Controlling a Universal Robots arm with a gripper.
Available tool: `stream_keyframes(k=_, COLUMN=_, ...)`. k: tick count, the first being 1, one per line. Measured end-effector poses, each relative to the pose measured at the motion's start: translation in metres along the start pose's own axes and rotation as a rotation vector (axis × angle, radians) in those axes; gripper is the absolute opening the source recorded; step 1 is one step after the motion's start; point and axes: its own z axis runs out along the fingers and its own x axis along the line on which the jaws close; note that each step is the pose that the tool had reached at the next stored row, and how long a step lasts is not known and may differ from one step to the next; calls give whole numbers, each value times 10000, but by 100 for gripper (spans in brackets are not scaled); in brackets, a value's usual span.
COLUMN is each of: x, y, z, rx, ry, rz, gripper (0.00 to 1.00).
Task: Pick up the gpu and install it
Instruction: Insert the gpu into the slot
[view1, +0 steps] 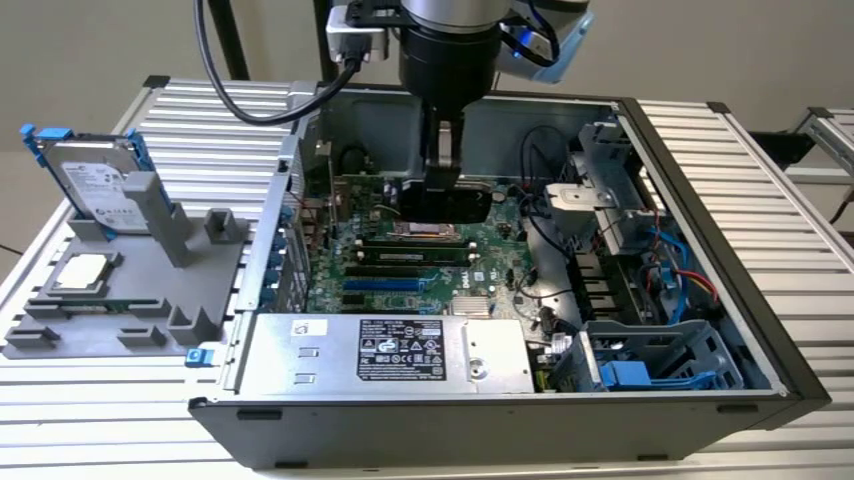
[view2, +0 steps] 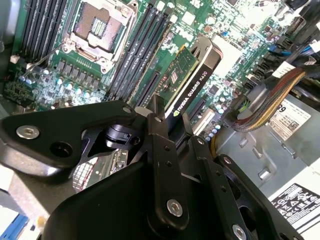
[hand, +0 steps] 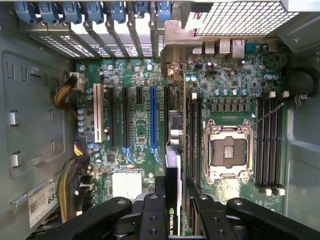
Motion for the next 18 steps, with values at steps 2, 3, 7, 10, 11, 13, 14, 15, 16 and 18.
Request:
stream_keyframes(k=2, x=0, y=1, z=5, rx=0, ry=0, rz=0, gripper=0)
stream_keyframes(k=3, x=0, y=2, z=8, rx=0, ry=-1, rz=0, gripper=0)
stream_keyframes(k=7, x=0, y=6, z=18, rx=0, ry=-1, rz=0, gripper=0)
stream_keyframes(k=10, x=1, y=11, z=26, rx=0, ry=0, rz=1, gripper=0)
stream_keyframes(k=11, x=1, y=12, z=29, rx=0, ry=-1, rz=0, gripper=0)
stream_keyframes(k=13, x=1, y=16, z=33, rx=0, ry=-1, rz=0, gripper=0)
stream_keyframes(k=14, x=1, y=18, z=36, rx=0, ry=-1, rz=0, gripper=0)
stream_keyframes(k=15, x=1, y=20, z=38, rx=0, ry=0, rz=0, gripper=0)
stream_keyframes(k=16, x=1, y=22, z=41, rx=0, ry=0, rz=0, gripper=0)
stream_keyframes(k=18, x=2, y=25, z=46, rx=0, ry=0, rz=0, gripper=0)
